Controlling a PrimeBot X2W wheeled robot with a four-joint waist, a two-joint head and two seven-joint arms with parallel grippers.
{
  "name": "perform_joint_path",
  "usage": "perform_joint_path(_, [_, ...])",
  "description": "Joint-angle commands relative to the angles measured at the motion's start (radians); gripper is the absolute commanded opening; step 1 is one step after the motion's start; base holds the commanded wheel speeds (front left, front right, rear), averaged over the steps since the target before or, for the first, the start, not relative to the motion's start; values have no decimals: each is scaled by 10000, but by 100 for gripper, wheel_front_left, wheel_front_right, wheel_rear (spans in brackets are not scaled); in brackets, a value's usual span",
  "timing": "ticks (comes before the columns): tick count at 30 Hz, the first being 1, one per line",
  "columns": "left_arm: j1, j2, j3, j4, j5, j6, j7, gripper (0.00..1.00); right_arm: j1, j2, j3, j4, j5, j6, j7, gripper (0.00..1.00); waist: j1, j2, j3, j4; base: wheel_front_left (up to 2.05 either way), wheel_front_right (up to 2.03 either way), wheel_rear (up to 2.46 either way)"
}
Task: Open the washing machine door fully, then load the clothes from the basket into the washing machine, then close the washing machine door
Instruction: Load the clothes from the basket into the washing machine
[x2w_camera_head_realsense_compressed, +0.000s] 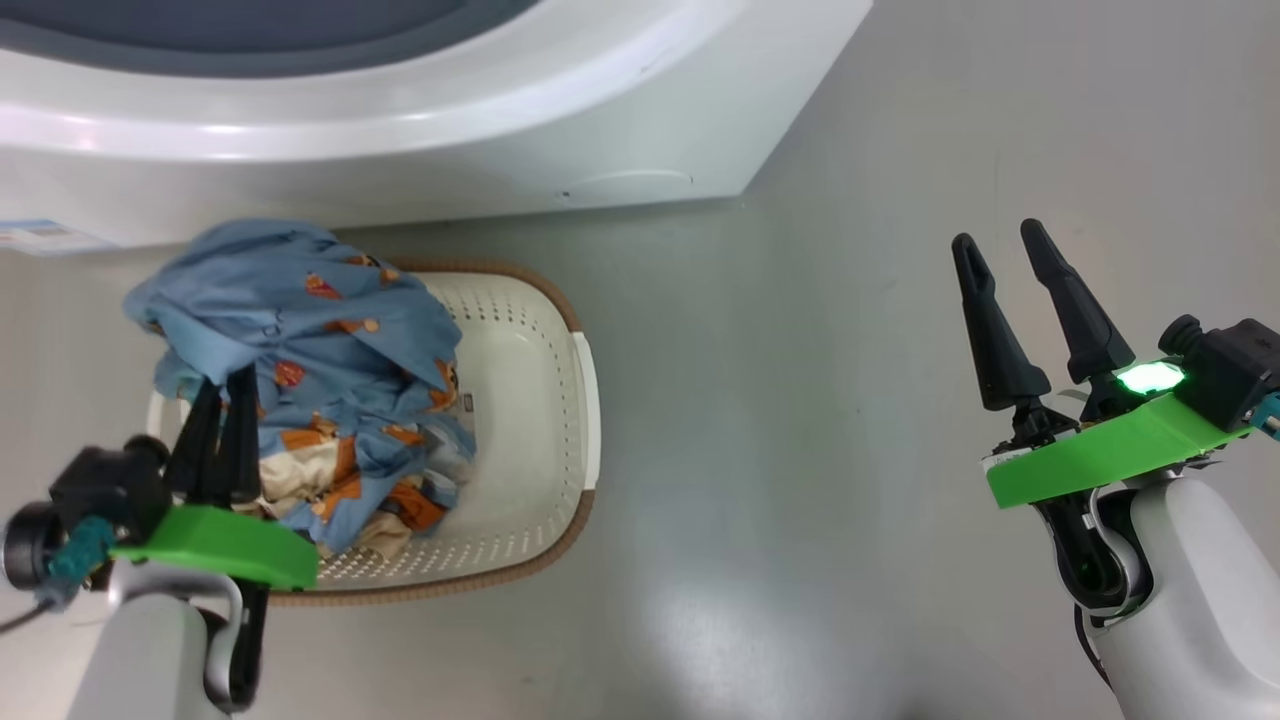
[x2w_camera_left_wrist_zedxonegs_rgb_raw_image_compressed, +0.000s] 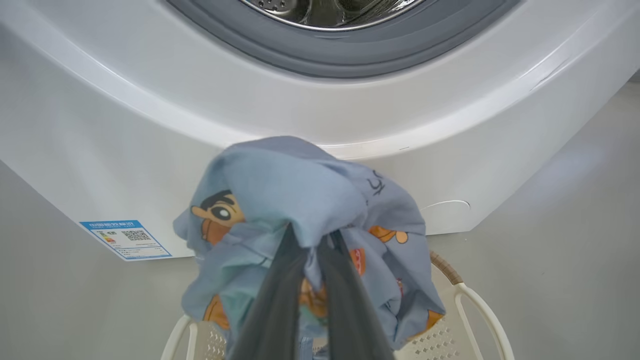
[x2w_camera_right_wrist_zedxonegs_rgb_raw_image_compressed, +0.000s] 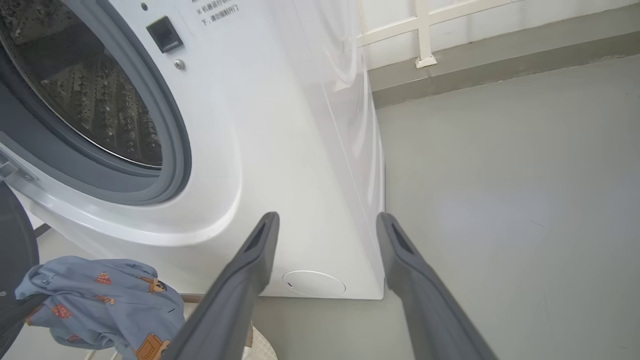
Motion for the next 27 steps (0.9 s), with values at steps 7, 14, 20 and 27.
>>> perform_joint_path(7, [880,-2,483,-1546,278,144,-120,0,557,-116,228,-141,44,16,-46,100,0,0,-511,99,0,0,0])
perform_joint_path(14, [1616,-264,676,-2474,409,104,-120,0,799,-188,237,-48,91,16,-46,100,0,0,-1015,51,0,0,0])
perform_joint_path(20, [2101,-451,774,-2680,459,58,-120,0,1109,-242,230,84,110,16,-46,100,0,0,-1744,53,0,0,0])
perform_joint_path(27, [2491,-571,873,-2697,451,-9,-120,0,1460,-293,283,201,144,16,-46,100,0,0,-2544,105,0,0,0])
